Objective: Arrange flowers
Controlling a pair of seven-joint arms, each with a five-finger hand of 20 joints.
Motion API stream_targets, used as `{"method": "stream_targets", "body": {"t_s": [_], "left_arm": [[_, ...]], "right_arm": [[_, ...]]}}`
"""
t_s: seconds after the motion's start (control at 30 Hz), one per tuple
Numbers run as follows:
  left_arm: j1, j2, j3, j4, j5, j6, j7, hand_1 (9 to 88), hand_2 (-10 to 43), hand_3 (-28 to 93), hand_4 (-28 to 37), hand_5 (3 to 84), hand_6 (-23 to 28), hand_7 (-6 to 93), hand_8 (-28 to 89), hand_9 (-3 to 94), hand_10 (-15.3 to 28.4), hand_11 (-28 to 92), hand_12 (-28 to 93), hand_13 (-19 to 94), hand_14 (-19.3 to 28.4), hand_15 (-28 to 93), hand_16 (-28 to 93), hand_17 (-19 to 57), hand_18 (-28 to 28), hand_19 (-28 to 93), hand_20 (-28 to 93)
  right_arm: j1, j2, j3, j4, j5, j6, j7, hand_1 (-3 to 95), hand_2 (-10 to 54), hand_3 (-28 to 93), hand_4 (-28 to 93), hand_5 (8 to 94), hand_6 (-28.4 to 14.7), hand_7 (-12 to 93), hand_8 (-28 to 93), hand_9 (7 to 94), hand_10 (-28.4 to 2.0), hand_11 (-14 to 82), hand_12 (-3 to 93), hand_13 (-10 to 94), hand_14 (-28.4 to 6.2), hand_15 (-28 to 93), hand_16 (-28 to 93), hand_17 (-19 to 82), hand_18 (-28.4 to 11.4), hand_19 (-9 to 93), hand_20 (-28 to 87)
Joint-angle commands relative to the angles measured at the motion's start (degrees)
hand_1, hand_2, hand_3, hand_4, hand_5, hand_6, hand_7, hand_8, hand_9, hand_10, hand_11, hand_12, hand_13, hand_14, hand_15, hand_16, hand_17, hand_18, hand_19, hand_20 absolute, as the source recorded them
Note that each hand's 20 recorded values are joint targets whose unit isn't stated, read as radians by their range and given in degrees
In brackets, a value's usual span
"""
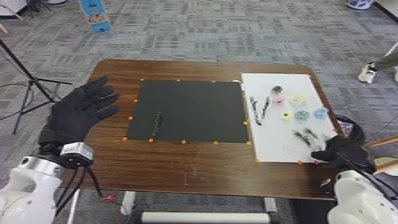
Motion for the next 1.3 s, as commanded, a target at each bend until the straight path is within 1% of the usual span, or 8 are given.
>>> {"method": "stream_targets", "body": {"t_s": [0.03, 0.17, 0.33, 0.53, 0.73, 1.03, 1.17, 1.3], "left_arm": [[-0.05, -0.55, -0.15, -0.33, -0.07, 0.45, -0.37, 23.7, -4.9, 71, -28.3, 30.4, 2.7, 20.6, -10, 29.1, 12.7, 25, 18, 24, 14.7, 29, 1, -9.2, 22.6, 45, 9], [0.07, -0.68, -0.35, -0.34, -0.03, 0.46, -0.51, 23.6, -4.8, 71, -28.3, 30.4, 2.7, 20.7, -10, 29.2, 12.7, 25, 18, 24, 14.7, 29, 1, -9.2, 22.6, 45, 9], [0.13, -0.40, -0.43, -0.36, -0.14, 0.70, -0.25, 23.6, -4.7, 71, -28.3, 30.4, 2.7, 20.6, -10, 29.2, 12.7, 25, 18, 24, 14.7, 29, 1, -9.2, 22.6, 45, 9], [1.16, 0.03, -0.91, -0.77, -0.35, 1.18, 0.19, 23.5, -4.6, 71, -28.3, 30.5, 2.8, 20.6, -10, 29.2, 12.7, 25, 18, 24, 14.7, 29, 1, -9.2, 22.6, 45, 9], [1.22, 0.06, -0.41, -0.66, -0.34, 1.20, 0.07, 23.5, -4.5, 71, -28.3, 30.5, 2.7, 20.6, -10, 29.1, 12.7, 25, 18, 24, 14.7, 29, 1, -9.2, 22.6, 45, 9], [0.02, 0.25, 0.50, -0.17, -0.27, 0.41, -0.72, 23.5, -4.4, 71, -28.3, 30.5, 2.7, 20.7, -10, 29.2, 12.7, 25, 18, 24, 14.8, 29, 1, -9.2, 22.6, 45, 9], [-1.39, 1.36, 0.00, 0.32, -0.25, 0.38, -0.79, 23.5, -4.4, 71, -28.3, 30.5, 2.7, 20.5, -10, 29.1, 12.7, 25, 18, 24, 14.8, 29, 1, -9.3, 22.6, 45, 9], [-1.71, 2.38, -1.02, 0.40, -0.40, 1.20, -0.46, 23.5, -4.4, 71, -28.3, 30.5, 2.7, 20.5, -10, 29.1, 12.7, 25, 18, 24, 14.7, 29, 1, -9.3, 22.7, 45, 9]], "right_arm": [[1.78, 1.26, -3.75, 4.11, -0.98, 2.15, -1.64, 45.9, -9.5, 74, -28, 64.2, 0.2, 49, 13, 70.5, -9.2, 50.7, 52.2, 75, -5.2, 86, 37, 46, -20.8, 93, 66], [2.77, 1.47, -4.48, 4.34, -1.12, 3.48, -2.39, 45.6, -9.5, 80, -22, 66.2, 1.1, 53, 17, 74.1, -9.3, 52.6, 56.8, 76, -5.0, 86, 38, 47, -20.7, 93, 67], [3.35, 1.98, -4.11, 3.85, -0.74, 6.10, -4.17, 40.2, -8.9, 81, -12, 64.8, 1.4, 59, 23, 75.2, -10.8, 59.9, 51.3, 77, -5.6, 87, 38, 48, -21.3, 93, 69], [6.92, 3.68, -4.78, 1.49, -1.32, 14.69, -4.34, 36.5, -6.9, 82, -4, 66.6, 1.3, 62, 29, 78.2, -10.7, 64.9, 45.4, 81, -5.5, 90, 39, 52, -21.3, 93, 73], [16.89, 3.59, -11.01, -0.14, -1.14, 21.53, -5.52, 35.5, -7.0, 83, -2, 68.6, 1.4, 61, 30, 80.2, -10.0, 66.0, 44.2, 83, -4.5, 90, 39, 55, -20.9, 93, 74], [36.36, -5.49, -29.14, 4.20, 3.57, 21.42, -10.76, 35.2, -7.4, 83, -2, 69.5, 1.4, 60, 31, 81.1, -9.4, 65.8, 44.5, 84, -4.1, 89, 40, 57, -20.9, 93, 75], [42.30, -9.07, -35.80, 7.68, 5.55, 20.01, -11.89, 35.8, -7.3, 83, -3, 69.5, 1.4, 60, 31, 81.1, -9.4, 65.6, 44.8, 84, -4.0, 89, 40, 57, -20.8, 93, 75], [48.77, -12.44, -42.52, 13.55, 9.16, 16.71, -13.32, 37.5, -6.4, 81, -5, 68.3, 0.8, 59, 30, 80.3, -9.6, 65.2, 45.4, 84, -3.9, 89, 41, 56, -20.7, 93, 75]]}}
